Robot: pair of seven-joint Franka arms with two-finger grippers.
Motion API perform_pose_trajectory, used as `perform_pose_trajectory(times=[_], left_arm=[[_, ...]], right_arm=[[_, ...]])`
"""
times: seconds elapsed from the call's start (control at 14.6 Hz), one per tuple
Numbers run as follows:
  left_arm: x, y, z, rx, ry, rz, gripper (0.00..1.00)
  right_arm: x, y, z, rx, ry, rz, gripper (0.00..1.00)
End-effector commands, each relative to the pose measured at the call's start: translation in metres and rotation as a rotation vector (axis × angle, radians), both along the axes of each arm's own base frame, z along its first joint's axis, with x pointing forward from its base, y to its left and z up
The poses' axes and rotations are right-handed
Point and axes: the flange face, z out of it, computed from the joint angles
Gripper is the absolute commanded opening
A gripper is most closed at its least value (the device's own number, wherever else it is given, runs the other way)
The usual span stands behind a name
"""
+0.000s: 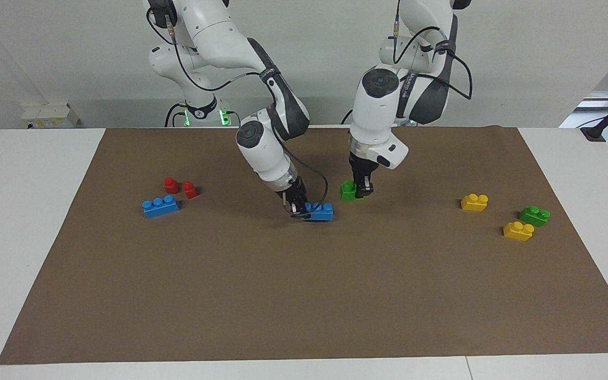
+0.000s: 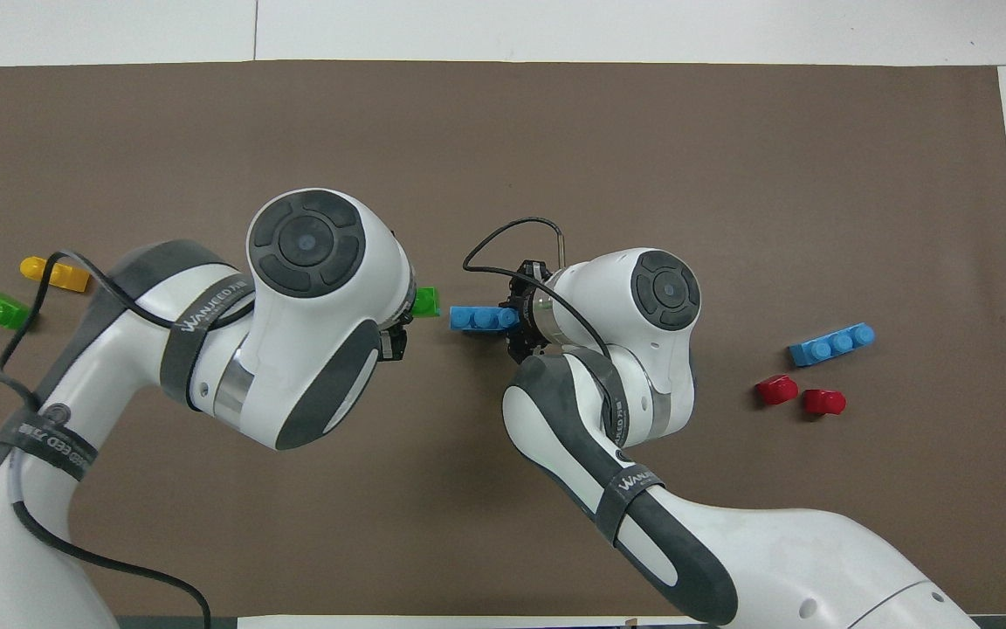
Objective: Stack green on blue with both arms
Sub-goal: 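Carry the green brick and the blue brick toward each other mid-table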
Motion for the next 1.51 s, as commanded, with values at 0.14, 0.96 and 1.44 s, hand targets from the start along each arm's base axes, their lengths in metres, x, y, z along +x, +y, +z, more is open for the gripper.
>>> perform_pose_trajectory(times=[0.14,0.96,1.44], left_arm=[[-0.022,-0.017,-0.021,-0.009,-0.037,0.004,0.0],[-0.038,-0.061,-0.08,0.048,-0.074,0.029,0.0],[-0.039,-0.068,-0.09,0.045,-0.076,0.036,0.0]], right_arm=[[-0.014,-0.009,-0.013,0.017,-0.003,-0.011,0.0],[-0.016,-0.012,-0.02,0.046,-0.018,0.008,0.0],[-0.017,-0.012,-0.02,0.046,-0.018,0.012,0.0]])
